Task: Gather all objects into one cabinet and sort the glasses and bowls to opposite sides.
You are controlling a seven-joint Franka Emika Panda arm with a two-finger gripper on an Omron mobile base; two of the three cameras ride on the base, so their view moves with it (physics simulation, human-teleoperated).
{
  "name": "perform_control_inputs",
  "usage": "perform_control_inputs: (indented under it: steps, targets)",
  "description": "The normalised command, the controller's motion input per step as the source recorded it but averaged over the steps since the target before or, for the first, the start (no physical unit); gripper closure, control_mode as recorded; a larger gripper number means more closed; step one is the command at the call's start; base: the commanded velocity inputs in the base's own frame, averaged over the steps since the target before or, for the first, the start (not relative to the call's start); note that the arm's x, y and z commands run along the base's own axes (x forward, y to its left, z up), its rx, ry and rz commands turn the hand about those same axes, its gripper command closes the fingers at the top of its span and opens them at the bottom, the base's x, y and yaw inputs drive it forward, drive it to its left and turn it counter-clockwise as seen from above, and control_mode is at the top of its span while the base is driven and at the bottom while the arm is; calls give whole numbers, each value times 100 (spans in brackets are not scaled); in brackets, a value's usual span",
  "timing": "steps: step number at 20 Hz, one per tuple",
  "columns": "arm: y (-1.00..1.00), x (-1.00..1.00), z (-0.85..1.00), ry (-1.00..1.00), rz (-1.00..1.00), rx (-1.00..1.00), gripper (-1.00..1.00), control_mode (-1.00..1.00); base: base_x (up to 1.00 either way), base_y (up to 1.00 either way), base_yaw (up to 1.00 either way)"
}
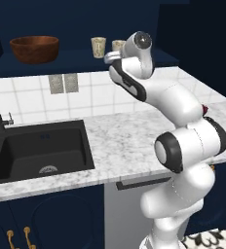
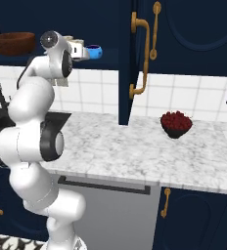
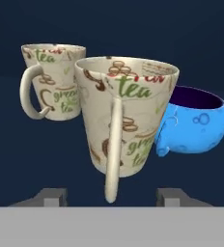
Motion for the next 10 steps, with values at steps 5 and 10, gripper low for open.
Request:
perform_control_inputs:
  steps: [5,10]
  targets:
    - [-11,-83,3,-6,0,0,-100,-100,0,0,0]
    - [-10,-100,-16,3,0,0,-100,-100,0,0,0]
